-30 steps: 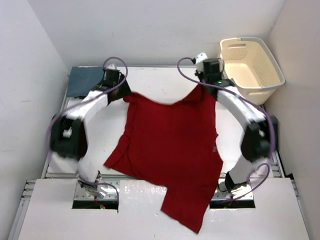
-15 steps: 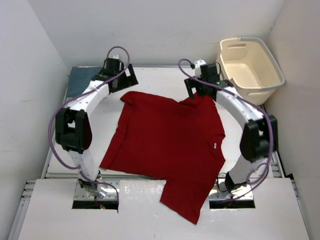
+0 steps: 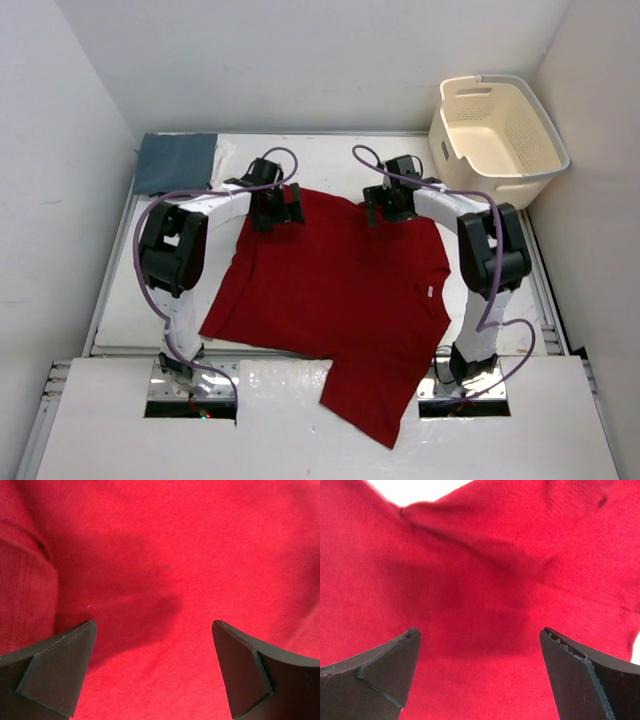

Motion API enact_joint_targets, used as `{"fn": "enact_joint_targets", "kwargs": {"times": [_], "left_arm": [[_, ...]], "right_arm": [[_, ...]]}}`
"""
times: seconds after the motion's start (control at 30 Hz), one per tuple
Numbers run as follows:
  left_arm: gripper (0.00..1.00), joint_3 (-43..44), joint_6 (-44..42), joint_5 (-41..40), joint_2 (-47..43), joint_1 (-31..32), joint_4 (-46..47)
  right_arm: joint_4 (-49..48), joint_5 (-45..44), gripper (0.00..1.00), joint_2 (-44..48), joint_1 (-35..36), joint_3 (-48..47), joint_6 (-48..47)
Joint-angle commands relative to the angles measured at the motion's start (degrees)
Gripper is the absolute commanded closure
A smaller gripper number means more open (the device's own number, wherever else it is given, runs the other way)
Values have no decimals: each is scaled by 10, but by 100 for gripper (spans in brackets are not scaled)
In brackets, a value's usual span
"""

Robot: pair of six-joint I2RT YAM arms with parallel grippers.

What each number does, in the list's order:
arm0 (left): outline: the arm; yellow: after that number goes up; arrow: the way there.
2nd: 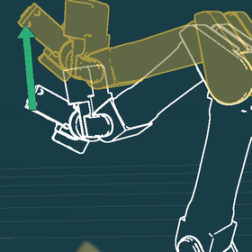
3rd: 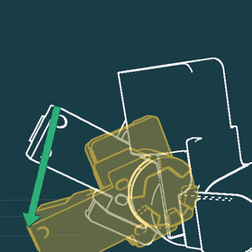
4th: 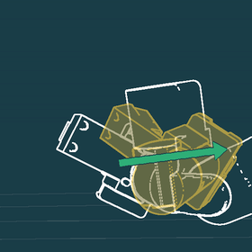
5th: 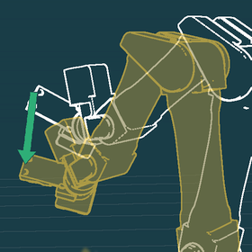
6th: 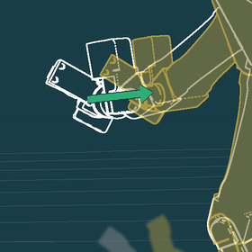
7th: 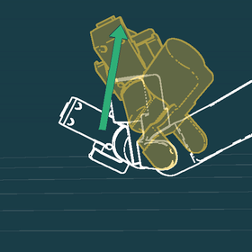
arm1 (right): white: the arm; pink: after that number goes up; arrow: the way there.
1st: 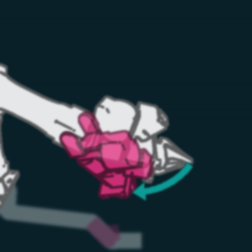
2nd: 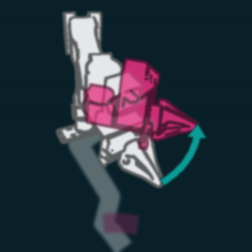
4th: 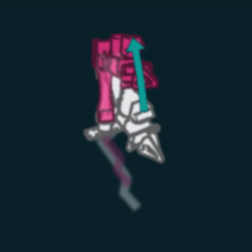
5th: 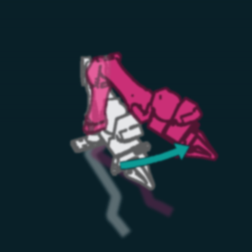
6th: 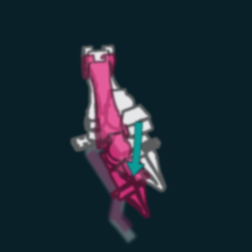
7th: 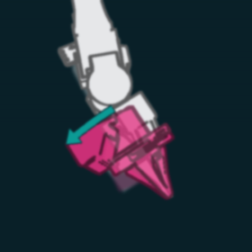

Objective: Fold and stack the t-shirts
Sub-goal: Flatten out the tshirt

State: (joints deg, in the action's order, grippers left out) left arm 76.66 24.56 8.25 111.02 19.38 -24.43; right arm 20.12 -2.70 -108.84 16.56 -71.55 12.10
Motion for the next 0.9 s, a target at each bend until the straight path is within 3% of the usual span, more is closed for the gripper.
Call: {"fn": "enact_joint_targets", "kwargs": {"times": [0.0, 0.4, 0.57, 0.7, 0.8, 0.87], "left_arm": [[0, -14, 9, -8, 1, -6, 21], [0, -36, 8, -40, -1, -7, 6], [0, -40, 0, -40, -1, -8, 4], [0, -38, 1, -38, 3, -9, 3], [0, -38, 4, -39, 1, -11, 5], [0, -35, 4, -41, -2, -12, -5]], "right_arm": [[-51, 9, 1, -29, 1, -46, 42], [-76, 46, 1, -165, 1, -175, 95], [-187, 50, 1, -210, 0, -235, 133], [-242, 44, 1, -300, 0, -369, 144], [-201, 38, 1, -373, -1, -542, 122], [-171, 45, 1, -372, -2, -560, 113]]}}
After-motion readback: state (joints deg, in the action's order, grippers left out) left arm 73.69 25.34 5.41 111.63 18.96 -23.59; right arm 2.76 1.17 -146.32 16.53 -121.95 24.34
